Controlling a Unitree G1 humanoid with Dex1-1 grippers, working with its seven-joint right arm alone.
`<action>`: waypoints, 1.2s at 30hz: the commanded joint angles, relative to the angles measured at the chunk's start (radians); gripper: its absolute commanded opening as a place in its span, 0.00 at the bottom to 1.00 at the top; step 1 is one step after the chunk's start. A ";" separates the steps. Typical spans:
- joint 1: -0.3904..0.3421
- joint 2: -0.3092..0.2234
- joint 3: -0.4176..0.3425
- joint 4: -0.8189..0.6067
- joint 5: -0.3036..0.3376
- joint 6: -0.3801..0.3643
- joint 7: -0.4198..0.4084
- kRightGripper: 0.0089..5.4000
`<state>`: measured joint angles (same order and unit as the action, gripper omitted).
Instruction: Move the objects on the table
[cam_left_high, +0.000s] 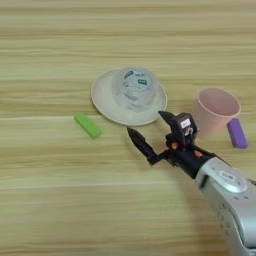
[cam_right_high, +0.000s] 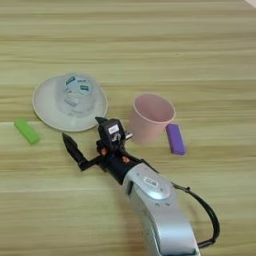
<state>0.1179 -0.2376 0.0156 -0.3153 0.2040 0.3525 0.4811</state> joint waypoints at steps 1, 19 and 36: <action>-0.120 0.017 0.005 0.058 -0.002 -0.009 -0.032 1.00; -0.322 0.064 0.022 0.278 -0.003 0.113 -0.065 1.00; -0.240 0.043 0.004 0.158 0.088 0.414 -0.059 1.00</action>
<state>-0.1274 -0.1678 0.0303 -0.1132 0.2759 0.7199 0.4292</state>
